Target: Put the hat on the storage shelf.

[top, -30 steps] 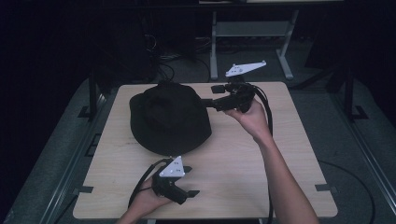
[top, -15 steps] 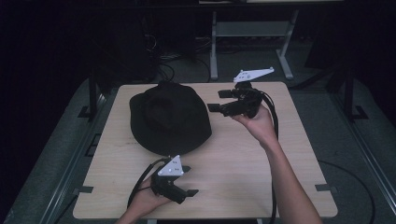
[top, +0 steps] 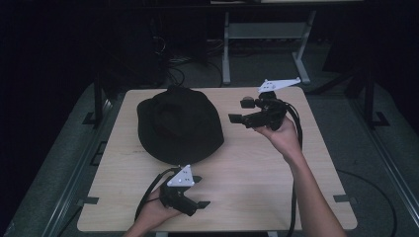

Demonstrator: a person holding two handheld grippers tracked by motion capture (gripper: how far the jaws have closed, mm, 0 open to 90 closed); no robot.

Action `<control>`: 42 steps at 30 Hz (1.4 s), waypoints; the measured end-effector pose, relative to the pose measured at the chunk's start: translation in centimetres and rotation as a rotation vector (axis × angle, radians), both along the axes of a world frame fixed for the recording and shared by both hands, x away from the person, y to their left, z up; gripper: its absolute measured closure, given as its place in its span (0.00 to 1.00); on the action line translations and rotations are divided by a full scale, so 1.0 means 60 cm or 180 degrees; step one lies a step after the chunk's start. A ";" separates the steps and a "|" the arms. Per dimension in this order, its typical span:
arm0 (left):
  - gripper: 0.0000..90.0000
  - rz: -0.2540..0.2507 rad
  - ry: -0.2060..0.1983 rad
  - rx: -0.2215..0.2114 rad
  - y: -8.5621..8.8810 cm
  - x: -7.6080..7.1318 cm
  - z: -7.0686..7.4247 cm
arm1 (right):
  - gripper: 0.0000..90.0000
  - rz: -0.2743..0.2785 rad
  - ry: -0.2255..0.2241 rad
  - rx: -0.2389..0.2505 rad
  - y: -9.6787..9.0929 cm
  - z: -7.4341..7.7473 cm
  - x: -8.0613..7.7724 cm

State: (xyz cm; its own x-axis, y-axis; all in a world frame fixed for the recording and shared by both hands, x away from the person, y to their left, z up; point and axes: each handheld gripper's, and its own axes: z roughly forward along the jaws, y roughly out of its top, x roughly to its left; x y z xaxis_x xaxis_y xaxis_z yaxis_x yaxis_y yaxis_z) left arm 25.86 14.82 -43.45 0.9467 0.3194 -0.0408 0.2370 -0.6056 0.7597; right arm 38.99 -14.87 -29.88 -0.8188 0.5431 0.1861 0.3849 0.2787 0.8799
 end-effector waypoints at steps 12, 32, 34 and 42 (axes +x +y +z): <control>0.20 0.0031 -0.0005 -0.0001 0.004 -0.002 0.001 | 0.20 -0.0058 0.0072 -0.0003 -0.021 -0.025 -0.010; 0.20 0.0068 0.0016 -0.0043 0.006 -0.001 0.000 | 0.20 -0.0148 0.0176 -0.0017 -0.071 -0.069 -0.042; 0.20 0.0066 0.0021 -0.0034 0.006 -0.001 0.000 | 0.20 -0.0161 0.0187 -0.0026 -0.075 -0.072 -0.045; 0.20 0.0076 0.0021 -0.0041 0.007 0.000 -0.001 | 0.20 -0.0185 0.0214 -0.0047 -0.094 -0.087 -0.058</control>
